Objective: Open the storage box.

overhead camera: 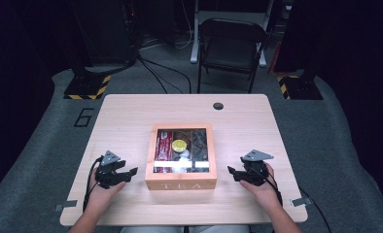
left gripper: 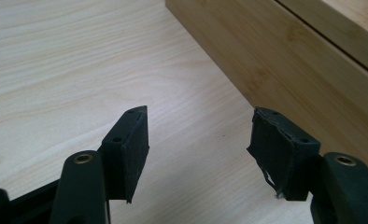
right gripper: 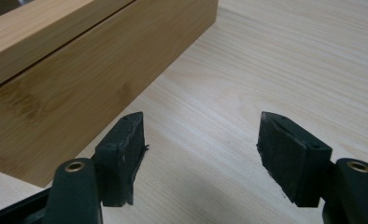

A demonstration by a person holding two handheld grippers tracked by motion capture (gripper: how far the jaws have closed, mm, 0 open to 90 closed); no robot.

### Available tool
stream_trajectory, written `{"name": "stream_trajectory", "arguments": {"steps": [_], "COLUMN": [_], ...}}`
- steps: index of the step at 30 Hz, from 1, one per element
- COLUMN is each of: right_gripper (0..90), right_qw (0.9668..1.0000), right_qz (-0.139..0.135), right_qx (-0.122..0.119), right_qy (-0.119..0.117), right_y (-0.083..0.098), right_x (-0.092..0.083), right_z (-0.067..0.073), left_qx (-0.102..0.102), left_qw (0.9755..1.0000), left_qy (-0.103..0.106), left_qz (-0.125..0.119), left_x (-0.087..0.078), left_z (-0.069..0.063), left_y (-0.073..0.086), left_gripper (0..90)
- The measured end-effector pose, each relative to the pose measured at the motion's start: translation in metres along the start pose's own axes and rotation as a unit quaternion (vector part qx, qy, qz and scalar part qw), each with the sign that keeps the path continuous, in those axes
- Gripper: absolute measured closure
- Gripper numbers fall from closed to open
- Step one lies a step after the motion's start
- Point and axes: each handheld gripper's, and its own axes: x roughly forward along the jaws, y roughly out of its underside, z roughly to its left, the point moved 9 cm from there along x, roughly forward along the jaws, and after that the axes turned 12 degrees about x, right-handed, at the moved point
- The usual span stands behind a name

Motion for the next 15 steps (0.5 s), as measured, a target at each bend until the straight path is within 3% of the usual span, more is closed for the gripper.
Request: {"name": "stream_trajectory", "arguments": {"steps": [4,9,15], "right_gripper": [31.9,32.0,34.4], "right_qw": [0.9998,0.9992,0.9992], "right_qz": [0.012,0.021,0.023], "right_qx": [-0.01,-0.03,-0.025], "right_qy": [-0.01,-0.018,-0.02], "right_y": [0.003,0.004,0.004], "right_x": [0.001,0.0,-0.002], "right_z": [0.006,0.014,0.019], "left_qx": [0.016,0.013,0.017], "left_qw": [0.9999,0.9999,0.9998], "left_qy": [0.003,0.006,0.007], "left_qz": [0.002,-0.002,0.004], "left_x": [-0.001,-0.003,-0.007], "left_z": [-0.006,-0.01,-0.014], "left_y": [-0.002,-0.005,-0.008], "left_gripper": [37.1,37.1,37.1]}}
